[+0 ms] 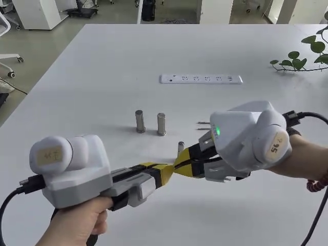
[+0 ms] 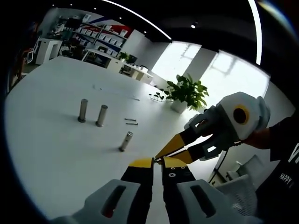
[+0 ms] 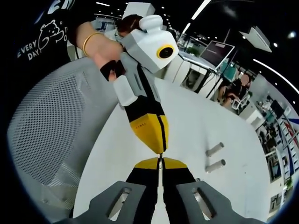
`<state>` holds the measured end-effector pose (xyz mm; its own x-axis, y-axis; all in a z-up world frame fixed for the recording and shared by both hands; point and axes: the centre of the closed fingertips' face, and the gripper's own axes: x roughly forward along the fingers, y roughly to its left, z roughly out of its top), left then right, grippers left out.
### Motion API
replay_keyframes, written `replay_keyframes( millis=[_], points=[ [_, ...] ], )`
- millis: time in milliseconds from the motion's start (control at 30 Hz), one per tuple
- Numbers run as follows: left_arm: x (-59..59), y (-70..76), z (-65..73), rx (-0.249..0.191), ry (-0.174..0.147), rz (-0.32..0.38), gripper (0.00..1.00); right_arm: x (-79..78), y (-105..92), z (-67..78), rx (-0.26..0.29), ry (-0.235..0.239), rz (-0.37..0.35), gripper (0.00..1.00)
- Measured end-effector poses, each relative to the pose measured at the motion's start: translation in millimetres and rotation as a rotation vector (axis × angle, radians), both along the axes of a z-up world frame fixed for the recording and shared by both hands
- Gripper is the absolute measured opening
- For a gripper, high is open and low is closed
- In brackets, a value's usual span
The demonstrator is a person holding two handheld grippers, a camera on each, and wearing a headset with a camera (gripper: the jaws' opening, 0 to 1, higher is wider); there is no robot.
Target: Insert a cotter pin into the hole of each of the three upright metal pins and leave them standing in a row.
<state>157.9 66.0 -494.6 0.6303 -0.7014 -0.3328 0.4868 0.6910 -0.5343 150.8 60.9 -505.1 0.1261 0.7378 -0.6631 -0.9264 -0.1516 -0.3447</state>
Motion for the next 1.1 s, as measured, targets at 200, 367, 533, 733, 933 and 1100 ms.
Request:
replay_keyframes(
  millis=[200,367,533,733,933,1100],
  points=[
    [-1.2,0.1,-2.3,-0.009,0.019,-0.005,0.01,-3.0,0.6,0.5,-0.007,-0.013,0.015,0.00],
    [-2.3,-0.1,-2.6,-0.015,0.024,-0.007,0.01,-3.6,0.6,0.2,-0.012,-0.023,0.021,0.00],
    [-1.6,0.3,-3.0,-0.015,0.021,-0.007,0.00,-2.9,0.4,-0.2,-0.014,-0.033,0.018,0.00],
    [-1.2,-0.4,-3.8,0.011,-0.001,-0.021,0.00,-1.5,0.3,-1.3,-0.014,-0.047,0.016,0.00],
    [-0.7,-1.5,-5.8,0.079,-0.058,-0.054,0.00,3.3,-2.1,-3.0,-0.006,-0.032,-0.021,0.00],
    [0.8,0.8,-7.1,0.105,-0.077,-0.063,0.00,4.6,-5.5,-2.4,0.017,0.024,-0.059,0.01]
  ],
)
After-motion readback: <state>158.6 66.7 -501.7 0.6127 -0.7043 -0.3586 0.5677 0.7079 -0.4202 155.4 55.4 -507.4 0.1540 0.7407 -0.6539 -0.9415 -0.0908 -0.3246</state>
